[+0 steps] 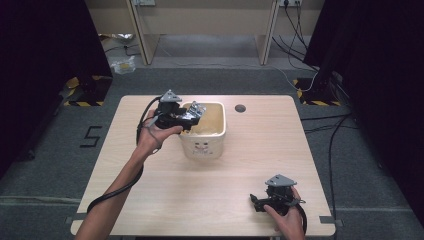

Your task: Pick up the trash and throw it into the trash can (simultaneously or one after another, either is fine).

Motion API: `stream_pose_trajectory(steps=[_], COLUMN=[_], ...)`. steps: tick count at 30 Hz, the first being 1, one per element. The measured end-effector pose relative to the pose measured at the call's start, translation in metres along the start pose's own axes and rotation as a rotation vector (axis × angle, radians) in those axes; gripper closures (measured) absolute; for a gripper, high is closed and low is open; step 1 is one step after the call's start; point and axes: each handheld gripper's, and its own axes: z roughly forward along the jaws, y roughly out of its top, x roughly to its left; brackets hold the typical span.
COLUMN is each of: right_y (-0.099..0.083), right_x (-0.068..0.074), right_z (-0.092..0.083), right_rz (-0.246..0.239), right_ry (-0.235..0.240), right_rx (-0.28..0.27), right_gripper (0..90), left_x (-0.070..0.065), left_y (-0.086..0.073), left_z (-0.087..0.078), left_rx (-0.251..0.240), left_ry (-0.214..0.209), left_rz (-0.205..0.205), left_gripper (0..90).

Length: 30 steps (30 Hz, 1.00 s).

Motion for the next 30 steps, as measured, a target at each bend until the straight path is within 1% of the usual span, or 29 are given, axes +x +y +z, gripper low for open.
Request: stream_pose_trajectory(steps=[3,14,23,27,30], right_y=[0.000,0.000,0.000,0.000,0.000], right_x=[0.000,0.000,0.000,0.000,0.000], right_z=[0.000,0.000,0.000,0.000,0.000], right_rz=[0.001,-0.002,-0.004,-0.006,-0.004], right_ry=[0.001,0.003,0.002,0.004,0.005], right_rx=[0.000,0.003,0.005,0.004,0.005], right_gripper=[0.6,0.7,0.8,0.8,0.7], left_x=[-0.001,-0.001,0.002,0.003,0.005], left_y=[0.002,0.004,0.001,0.000,-0.001], left_z=[0.007,0.028,0.041,0.044,0.045], left_rx=[0.011,0.034,0.061,0.071,0.075], left_ry=[0.001,0.000,0.002,0.000,-0.004], left_rz=[0.002,-0.012,-0.019,-0.018,-0.026], left_gripper=[33.8,33.8,33.8,33.7,33.7])
